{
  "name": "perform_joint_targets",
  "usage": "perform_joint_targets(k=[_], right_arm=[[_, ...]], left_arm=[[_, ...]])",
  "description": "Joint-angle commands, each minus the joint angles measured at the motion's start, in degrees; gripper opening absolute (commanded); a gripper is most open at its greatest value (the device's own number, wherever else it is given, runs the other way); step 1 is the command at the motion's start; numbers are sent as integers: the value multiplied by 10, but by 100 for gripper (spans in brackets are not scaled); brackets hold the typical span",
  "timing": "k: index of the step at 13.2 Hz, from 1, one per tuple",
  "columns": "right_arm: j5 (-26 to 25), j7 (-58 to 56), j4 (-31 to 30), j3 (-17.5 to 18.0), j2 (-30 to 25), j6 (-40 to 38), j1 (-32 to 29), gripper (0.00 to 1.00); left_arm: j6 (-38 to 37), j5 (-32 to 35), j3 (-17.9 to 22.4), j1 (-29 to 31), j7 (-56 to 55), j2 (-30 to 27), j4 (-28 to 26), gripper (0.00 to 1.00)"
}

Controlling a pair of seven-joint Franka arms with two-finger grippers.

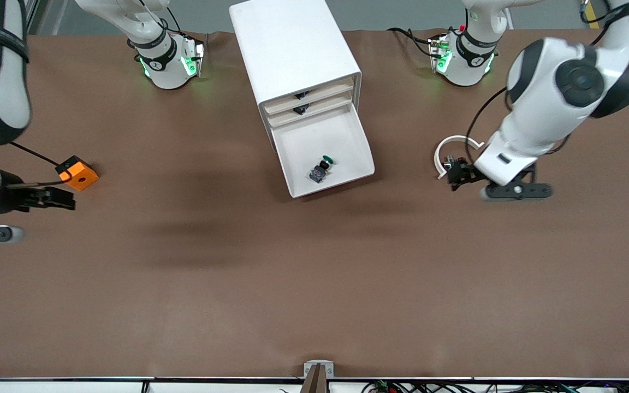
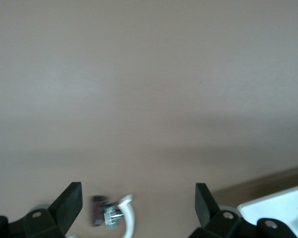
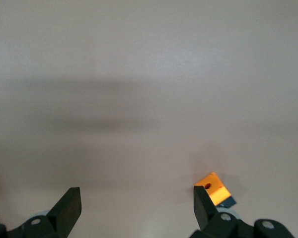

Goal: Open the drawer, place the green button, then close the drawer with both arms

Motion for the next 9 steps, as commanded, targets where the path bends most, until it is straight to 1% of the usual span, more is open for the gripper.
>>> perform_joint_targets(k=[1,3,5,6,9], right_arm=[[-11,-49,-9,13,-22,-14,-22,100],[-24,-42,-6,13,-16,-12,-23,100],[-22,-40,5,13,-16,-9,-36,100],[-20,-41,11,13,-16,-10,-45,100],[-17,-40,30,16,-22,-17,-43,100]], left_arm=[[57,1,-18,-31,-89,69,6,100],[89,3,-18,-72,-163,133,20,100],[107,7,-15,-107,-215,191,56,100],[107,23,-14,-119,-240,216,79,100],[107,81,-13,-157,-332,290,138,100]])
